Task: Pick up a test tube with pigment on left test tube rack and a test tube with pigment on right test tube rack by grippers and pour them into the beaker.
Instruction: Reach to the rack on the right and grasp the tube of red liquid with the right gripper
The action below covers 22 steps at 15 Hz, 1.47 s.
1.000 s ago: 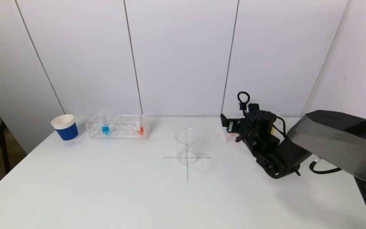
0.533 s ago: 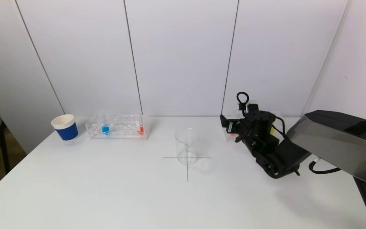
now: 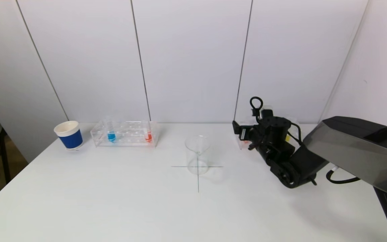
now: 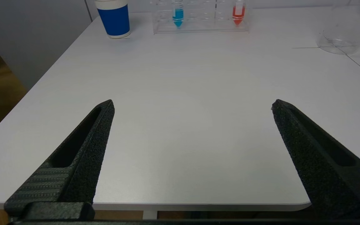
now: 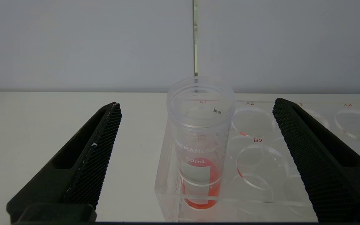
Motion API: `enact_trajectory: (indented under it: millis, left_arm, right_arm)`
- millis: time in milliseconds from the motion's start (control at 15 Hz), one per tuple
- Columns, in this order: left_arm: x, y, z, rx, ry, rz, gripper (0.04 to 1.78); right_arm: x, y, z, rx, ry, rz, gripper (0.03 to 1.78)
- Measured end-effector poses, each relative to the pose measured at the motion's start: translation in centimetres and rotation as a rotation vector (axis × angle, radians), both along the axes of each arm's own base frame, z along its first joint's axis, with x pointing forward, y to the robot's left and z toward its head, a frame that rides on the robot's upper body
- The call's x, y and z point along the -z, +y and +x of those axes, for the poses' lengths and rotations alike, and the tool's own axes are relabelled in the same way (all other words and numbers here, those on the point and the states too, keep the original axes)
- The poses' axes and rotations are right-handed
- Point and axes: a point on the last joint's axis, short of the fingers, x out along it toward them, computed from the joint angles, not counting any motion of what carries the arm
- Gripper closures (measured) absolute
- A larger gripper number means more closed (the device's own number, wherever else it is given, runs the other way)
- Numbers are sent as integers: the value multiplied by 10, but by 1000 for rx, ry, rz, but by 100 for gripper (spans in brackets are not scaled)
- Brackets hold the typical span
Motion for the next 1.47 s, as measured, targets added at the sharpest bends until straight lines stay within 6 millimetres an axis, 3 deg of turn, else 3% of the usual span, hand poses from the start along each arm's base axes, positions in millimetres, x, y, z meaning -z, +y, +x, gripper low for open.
enact_trajectory:
  millis: [600, 733, 933, 1200, 1267, 1467]
  left_arm:
    - [0, 0, 0, 0, 0, 0, 6]
    - [0, 0, 0, 0, 0, 0, 6]
    - [0, 0, 0, 0, 0, 0, 6]
    - [0, 0, 0, 0, 0, 0, 6]
    - [0, 0, 0, 0, 0, 0, 6]
    - [0, 0, 0, 0, 0, -1, 6]
  right_arm:
    - [0, 0, 1, 1, -1, -1, 5]
    - [0, 1, 1, 0, -1, -2, 13]
    - [0, 1, 1, 0, -1, -1, 46]
    - [0, 1, 1, -1, -1, -1, 117]
    - [0, 1, 1, 0, -1, -1, 128]
    - [0, 1, 1, -1, -1, -1, 132]
